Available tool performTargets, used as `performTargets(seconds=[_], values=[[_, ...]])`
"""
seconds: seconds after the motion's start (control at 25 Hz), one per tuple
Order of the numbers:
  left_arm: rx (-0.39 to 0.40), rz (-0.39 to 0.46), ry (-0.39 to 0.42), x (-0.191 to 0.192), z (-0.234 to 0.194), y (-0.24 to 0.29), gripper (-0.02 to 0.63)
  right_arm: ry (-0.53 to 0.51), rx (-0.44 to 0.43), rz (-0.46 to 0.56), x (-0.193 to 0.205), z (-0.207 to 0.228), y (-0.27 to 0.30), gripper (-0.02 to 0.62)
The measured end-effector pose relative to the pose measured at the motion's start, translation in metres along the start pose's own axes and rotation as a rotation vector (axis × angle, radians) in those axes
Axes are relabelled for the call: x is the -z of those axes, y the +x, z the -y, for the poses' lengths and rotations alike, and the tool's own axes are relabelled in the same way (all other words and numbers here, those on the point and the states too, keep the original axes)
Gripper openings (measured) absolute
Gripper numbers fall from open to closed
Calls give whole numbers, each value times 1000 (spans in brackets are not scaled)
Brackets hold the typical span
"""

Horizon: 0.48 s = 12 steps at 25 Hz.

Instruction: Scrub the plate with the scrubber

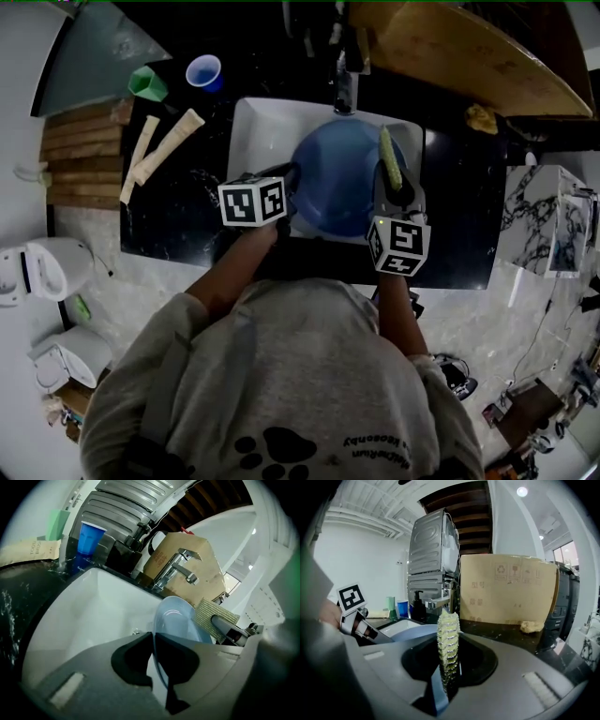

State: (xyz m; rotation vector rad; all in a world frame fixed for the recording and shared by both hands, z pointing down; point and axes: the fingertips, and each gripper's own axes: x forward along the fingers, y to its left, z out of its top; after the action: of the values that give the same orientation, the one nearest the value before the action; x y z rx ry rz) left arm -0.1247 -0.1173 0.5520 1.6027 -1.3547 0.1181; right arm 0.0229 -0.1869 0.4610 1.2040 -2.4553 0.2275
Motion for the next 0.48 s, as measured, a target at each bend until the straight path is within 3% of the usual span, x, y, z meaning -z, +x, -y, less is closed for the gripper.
performTargets(seconds=[0.28,0.48], values=[[95,-17,70,9,54,0,15,-37,75,58,-18,19,-39,67],[143,-10,85,9,86,-10,15,-196,61,76,-39,9,-65,67]])
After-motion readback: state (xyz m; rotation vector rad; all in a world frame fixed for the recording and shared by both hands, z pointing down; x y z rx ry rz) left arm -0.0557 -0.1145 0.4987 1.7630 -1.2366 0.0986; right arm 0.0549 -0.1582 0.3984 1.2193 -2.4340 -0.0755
